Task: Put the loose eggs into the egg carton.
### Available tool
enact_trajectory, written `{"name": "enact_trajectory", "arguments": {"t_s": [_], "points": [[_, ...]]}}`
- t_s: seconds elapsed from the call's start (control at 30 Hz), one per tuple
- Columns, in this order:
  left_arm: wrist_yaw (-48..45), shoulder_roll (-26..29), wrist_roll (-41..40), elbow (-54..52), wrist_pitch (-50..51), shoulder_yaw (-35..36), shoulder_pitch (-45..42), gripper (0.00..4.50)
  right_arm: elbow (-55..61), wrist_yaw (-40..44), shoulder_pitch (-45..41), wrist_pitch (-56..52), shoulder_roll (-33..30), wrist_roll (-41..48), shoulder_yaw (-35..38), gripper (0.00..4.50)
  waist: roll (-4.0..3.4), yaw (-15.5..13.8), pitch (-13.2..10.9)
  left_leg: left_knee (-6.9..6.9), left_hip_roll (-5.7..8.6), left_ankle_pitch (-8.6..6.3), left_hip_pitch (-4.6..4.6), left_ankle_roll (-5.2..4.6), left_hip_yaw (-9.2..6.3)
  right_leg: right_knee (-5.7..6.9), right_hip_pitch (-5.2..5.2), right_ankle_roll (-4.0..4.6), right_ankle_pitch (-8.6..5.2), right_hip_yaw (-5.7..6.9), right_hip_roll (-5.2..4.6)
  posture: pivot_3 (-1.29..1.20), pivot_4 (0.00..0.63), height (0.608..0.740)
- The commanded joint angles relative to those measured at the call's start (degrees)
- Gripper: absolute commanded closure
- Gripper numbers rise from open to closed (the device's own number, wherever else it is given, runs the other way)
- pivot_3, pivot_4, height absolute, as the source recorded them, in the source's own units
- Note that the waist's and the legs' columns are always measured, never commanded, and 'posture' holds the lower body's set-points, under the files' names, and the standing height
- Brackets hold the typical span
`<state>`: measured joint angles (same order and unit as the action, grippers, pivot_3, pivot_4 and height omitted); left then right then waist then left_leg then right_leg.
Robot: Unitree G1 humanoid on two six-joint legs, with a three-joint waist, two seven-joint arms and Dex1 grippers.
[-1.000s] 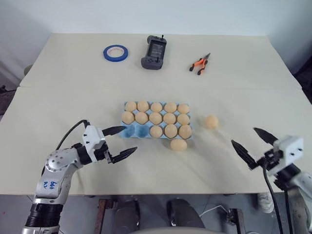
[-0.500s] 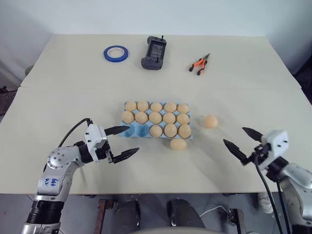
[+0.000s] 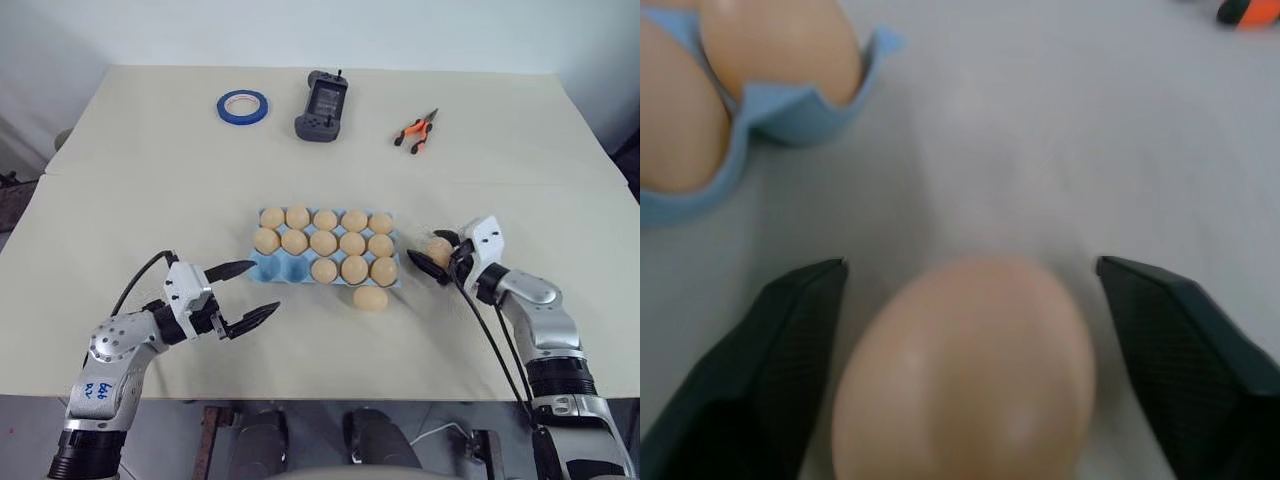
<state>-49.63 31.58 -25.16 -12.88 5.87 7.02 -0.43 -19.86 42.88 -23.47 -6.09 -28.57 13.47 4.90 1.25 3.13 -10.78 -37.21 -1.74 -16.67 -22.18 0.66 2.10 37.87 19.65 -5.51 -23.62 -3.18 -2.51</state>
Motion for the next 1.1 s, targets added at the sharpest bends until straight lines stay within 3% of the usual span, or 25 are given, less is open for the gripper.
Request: {"name": "enact_trajectory", "arguments": {"t_s": [0.03, 0.1, 0.13, 0.43, 0.7, 0.87, 1.1], "points": [[1.21, 0.15, -0.54, -3.05, -0.96, 2.3, 1.43, 0.0, 0.55, 0.8, 0.28, 1.92, -0.38, 0.31, 0.85, 1.94, 0.0, 0.05, 0.0, 0.0, 0.0, 0.0, 0.0, 0.0, 0.0, -0.01, -0.02, -0.01, 0.0, 0.0, 0.0, 0.0, 0.15, 0.74], [1.95, 0.03, -0.42, -3.35, -1.16, 3.04, 2.06, 0.0, 2.84, 2.29, 0.92, 1.47, -0.4, 1.92, 1.24, 2.56, 0.0, 0.06, 0.0, 0.0, 0.0, -0.01, 0.01, -0.01, 0.0, -0.1, 0.0, -0.01, 0.0, 0.0, 0.0, 0.0, 0.15, 0.74], [2.5, -0.14, -0.53, -3.47, -1.18, 3.63, 2.36, 0.0, 4.73, 3.05, 1.09, 1.29, -0.32, 2.76, 1.26, 2.62, 0.0, 0.06, 0.0, 0.0, -0.01, -0.01, 0.01, -0.02, 0.0, -0.09, 0.01, -0.01, 0.0, 0.01, 0.0, 0.0, 0.15, 0.74], [6.48, -0.96, -0.87, -1.87, -2.85, 10.62, 7.02, 0.0, 25.15, 3.51, -6.07, -14.01, 5.54, 8.1, -8.25, 2.62, -0.05, 1.55, -0.03, 0.07, -0.04, 0.01, 0.1, -0.05, -0.03, 0.09, 0.06, 0.03, 0.02, 0.02, 0.03, 0.0, 0.15, 0.74], [8.4, -2.36, -1.17, -2.4, -3.33, 12.72, 9.94, 0.0, 24.23, 1.38, -14.43, -19.57, 15.15, 1.19, -24.22, 2.62, -0.04, 1.51, -0.03, 0.12, 0.03, -0.04, -0.03, -0.1, -0.11, 0.07, 0.21, 0.04, 0.03, 0.14, -0.11, 0.0, 0.15, 0.74], [9.57, -3.1, -1.5, -3.91, -2.77, 12.66, 10.36, 0.0, 19.24, -0.16, -16.87, -19.01, 18.63, -1.98, -25.97, 2.62, -0.01, 1.5, -0.02, 0.1, 0.03, -0.03, -0.22, -0.06, -0.09, 0.25, 0.51, 0.04, 0.03, 0.19, -0.12, 0.0, 0.15, 0.74], [9.97, -3.39, -1.67, -5.05, -2.04, 12.49, 10.68, 0.0, 19.64, 1.33, -16.97, -18.94, 18.83, -2.54, -26.22, 0.26, 0.01, 1.77, -0.01, 0.12, 0.04, -0.03, -0.27, -0.06, -0.08, 0.28, 0.6, 0.04, 0.03, 0.31, -0.18, 0.0, 0.15, 0.74]]}}
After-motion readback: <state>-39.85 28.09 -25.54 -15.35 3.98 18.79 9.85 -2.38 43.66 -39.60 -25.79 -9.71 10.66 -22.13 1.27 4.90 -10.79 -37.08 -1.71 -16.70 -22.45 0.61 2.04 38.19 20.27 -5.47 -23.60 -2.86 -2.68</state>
